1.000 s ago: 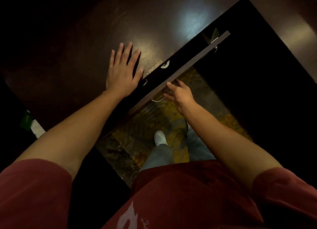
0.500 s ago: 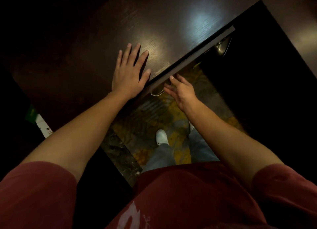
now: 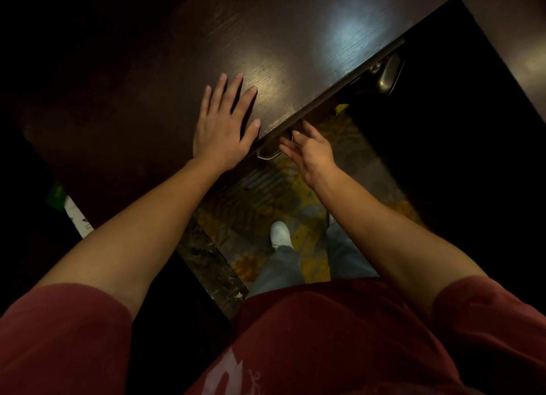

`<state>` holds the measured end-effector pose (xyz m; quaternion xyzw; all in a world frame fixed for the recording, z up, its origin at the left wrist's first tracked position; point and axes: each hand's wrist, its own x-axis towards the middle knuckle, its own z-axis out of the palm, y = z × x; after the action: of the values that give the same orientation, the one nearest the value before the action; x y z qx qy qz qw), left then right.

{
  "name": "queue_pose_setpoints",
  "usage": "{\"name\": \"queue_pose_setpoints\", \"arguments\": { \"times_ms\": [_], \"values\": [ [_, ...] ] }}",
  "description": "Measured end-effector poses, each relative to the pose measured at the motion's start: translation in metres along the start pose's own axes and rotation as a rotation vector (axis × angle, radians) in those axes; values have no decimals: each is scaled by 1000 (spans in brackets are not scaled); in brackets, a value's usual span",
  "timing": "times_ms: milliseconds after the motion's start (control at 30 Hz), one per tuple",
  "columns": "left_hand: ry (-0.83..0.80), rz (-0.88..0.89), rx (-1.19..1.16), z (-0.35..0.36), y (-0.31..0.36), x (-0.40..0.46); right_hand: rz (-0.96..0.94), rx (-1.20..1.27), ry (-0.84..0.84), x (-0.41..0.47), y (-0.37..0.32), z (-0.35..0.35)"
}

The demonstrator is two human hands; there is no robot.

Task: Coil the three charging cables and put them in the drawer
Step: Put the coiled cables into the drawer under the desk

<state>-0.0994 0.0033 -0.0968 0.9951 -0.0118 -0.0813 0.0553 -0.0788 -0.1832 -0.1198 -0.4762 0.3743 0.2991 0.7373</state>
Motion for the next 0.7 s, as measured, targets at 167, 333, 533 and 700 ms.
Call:
{"name": "queue_pose_setpoints", "arguments": {
  "times_ms": [167, 333, 533, 700],
  "values": [
    [-1, 4, 7, 0, 0, 0, 15, 41, -8, -3, -4, 4],
    [2, 4, 0, 0, 0, 1, 33, 51, -20, -2, -5, 6],
    [9, 1, 1, 1, 0, 1, 47, 57, -29, 3, -7, 7],
    [1, 0, 0, 2, -1, 1, 54, 72, -30, 5, -8, 12]
  ]
}}
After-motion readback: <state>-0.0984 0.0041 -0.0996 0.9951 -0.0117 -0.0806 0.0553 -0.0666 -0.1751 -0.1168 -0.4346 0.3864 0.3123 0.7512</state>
